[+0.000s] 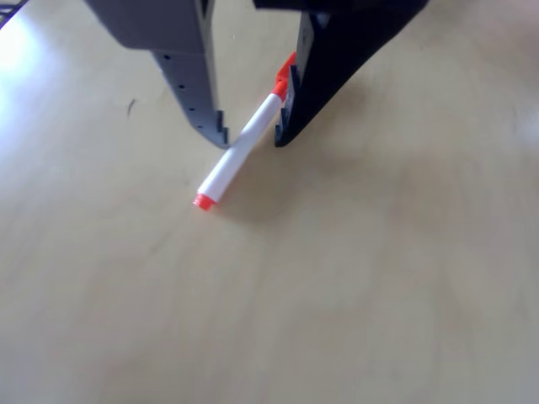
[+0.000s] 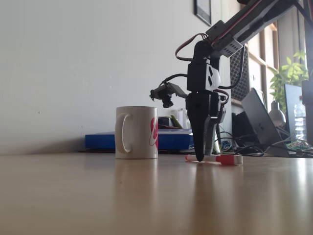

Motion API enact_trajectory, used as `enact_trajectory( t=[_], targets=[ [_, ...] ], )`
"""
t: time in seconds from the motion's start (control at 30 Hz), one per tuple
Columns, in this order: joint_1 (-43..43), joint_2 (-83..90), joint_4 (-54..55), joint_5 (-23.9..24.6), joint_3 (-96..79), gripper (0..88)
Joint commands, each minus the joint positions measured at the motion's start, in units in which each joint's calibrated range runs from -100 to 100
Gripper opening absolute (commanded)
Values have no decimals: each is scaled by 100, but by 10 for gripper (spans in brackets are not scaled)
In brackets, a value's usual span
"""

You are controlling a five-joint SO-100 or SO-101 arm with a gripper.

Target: Grab the pen and place it in the cup.

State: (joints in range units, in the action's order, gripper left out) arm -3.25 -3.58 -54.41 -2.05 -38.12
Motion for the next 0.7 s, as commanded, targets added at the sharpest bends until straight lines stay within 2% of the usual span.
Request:
enact_trajectory(
  t=[0.0, 0.13, 0.67],
  targets=[
    [3, -40, -35, 16, -68, 81],
    [3, -40, -35, 16, -68, 12],
    [237, 557, -164, 11, 23, 10]
  ],
)
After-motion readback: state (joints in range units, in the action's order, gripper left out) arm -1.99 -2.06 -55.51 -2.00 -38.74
